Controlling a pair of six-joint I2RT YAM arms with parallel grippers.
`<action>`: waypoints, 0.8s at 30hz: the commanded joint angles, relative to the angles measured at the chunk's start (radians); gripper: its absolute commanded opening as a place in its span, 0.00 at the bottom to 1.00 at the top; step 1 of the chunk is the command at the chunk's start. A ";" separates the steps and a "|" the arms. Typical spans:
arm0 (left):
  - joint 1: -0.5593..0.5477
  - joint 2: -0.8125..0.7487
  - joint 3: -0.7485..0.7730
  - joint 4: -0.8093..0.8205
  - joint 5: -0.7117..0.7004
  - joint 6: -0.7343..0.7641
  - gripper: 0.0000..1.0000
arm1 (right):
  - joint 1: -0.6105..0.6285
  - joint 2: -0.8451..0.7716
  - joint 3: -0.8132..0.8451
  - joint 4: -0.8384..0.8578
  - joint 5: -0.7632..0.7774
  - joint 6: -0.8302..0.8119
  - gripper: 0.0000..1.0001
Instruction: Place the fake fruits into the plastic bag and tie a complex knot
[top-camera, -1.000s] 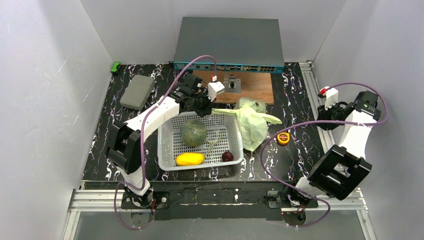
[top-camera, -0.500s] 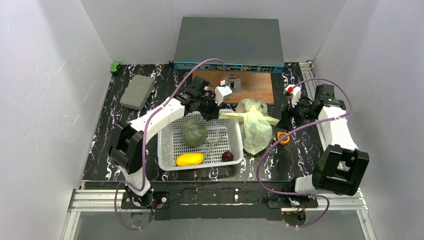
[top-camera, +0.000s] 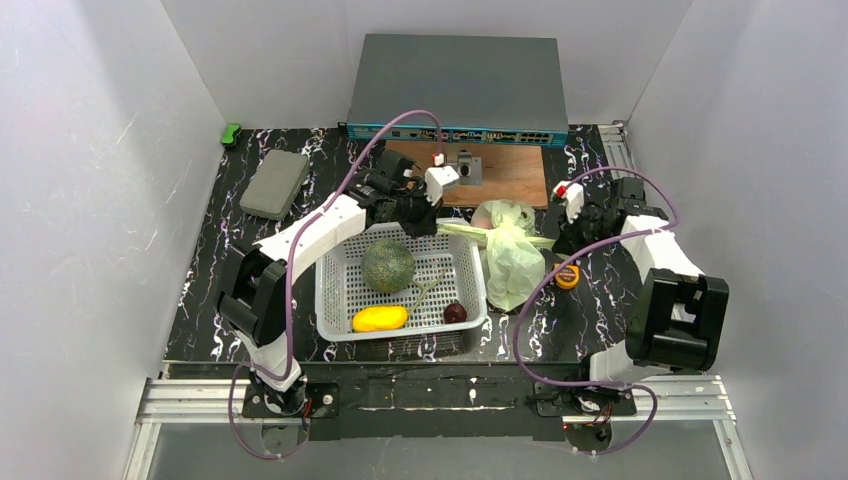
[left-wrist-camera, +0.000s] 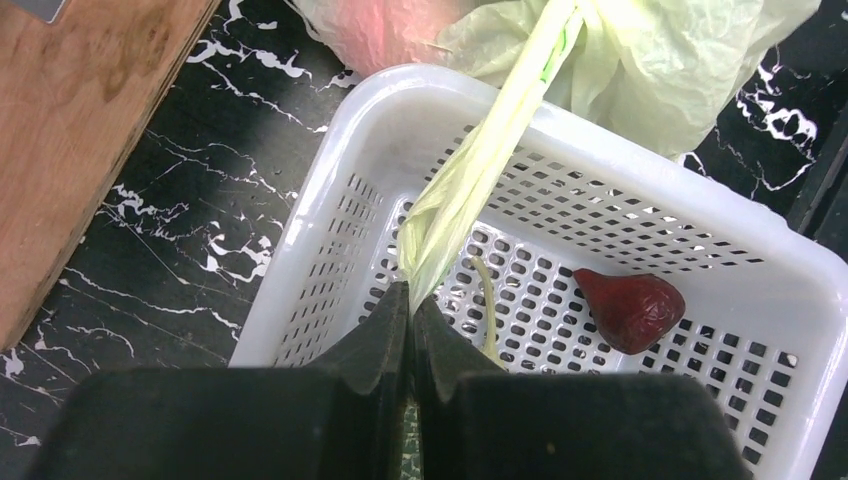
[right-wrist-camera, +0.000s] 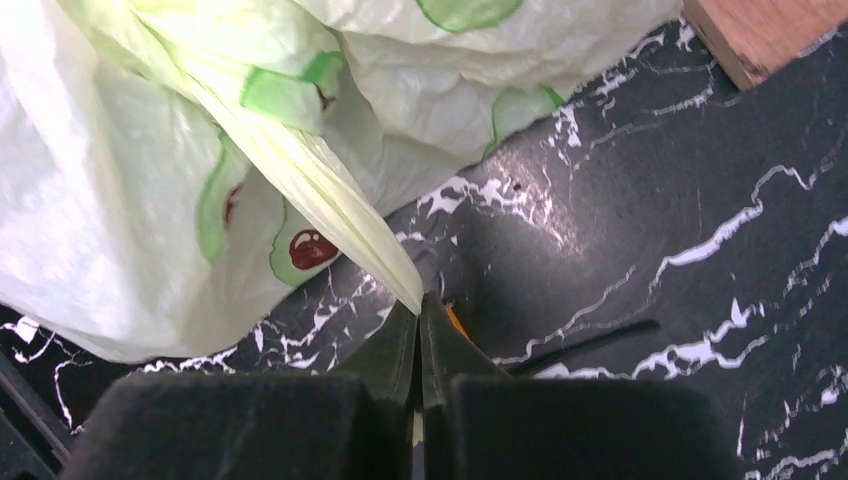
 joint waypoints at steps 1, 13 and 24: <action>0.102 -0.057 -0.038 -0.010 0.019 -0.033 0.00 | -0.123 -0.103 -0.013 -0.035 0.077 -0.077 0.01; 0.058 -0.048 -0.134 0.043 0.062 -0.039 0.00 | -0.180 -0.156 -0.082 -0.069 0.069 -0.082 0.01; 0.058 -0.083 0.016 -0.125 0.191 -0.084 0.66 | -0.160 -0.235 0.069 -0.264 -0.003 -0.043 0.76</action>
